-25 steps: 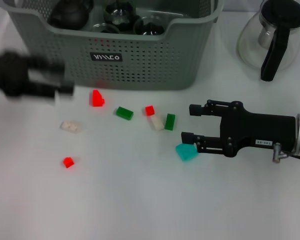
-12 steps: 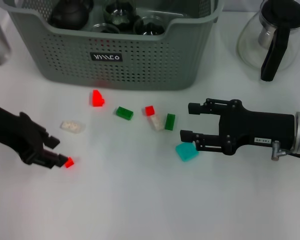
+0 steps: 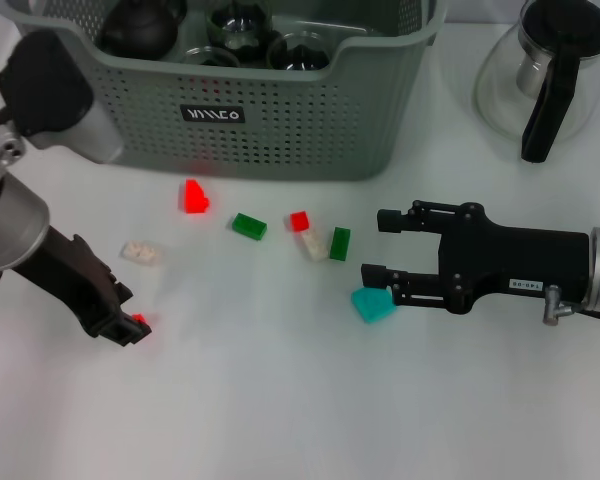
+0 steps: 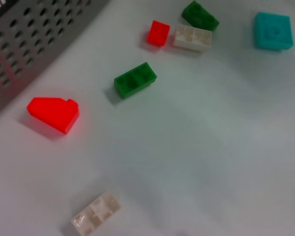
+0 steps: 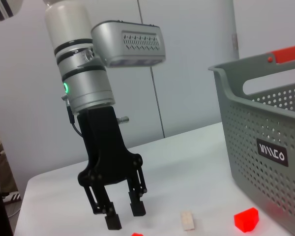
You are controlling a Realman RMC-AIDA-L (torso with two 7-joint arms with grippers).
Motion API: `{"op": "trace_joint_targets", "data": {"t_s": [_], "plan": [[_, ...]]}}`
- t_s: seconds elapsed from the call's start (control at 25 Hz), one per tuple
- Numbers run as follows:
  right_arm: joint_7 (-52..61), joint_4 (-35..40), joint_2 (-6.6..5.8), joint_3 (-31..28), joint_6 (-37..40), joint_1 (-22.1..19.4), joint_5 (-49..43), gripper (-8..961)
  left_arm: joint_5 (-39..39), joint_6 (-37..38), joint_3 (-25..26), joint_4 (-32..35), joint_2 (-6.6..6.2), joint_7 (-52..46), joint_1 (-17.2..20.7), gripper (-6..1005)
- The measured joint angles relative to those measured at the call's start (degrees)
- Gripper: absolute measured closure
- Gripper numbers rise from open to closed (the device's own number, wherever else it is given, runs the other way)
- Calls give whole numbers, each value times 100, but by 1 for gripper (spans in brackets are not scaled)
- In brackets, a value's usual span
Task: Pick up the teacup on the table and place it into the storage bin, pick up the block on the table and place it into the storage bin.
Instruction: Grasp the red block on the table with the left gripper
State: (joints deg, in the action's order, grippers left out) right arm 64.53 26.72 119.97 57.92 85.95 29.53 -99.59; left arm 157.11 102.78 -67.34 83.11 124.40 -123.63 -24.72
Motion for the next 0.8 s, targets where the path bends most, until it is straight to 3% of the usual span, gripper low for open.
{"op": "trace_joint_targets", "data": {"t_s": [0.4,0.8], "plan": [[-10,-11,0,0,-55,-17,1,208,336,-378,-799,-98,-6,-512,9,525],[-11,-10,0,2,-60,-19,1,208,348,-625,-914,-434,-6,-531,-13,561]]}}
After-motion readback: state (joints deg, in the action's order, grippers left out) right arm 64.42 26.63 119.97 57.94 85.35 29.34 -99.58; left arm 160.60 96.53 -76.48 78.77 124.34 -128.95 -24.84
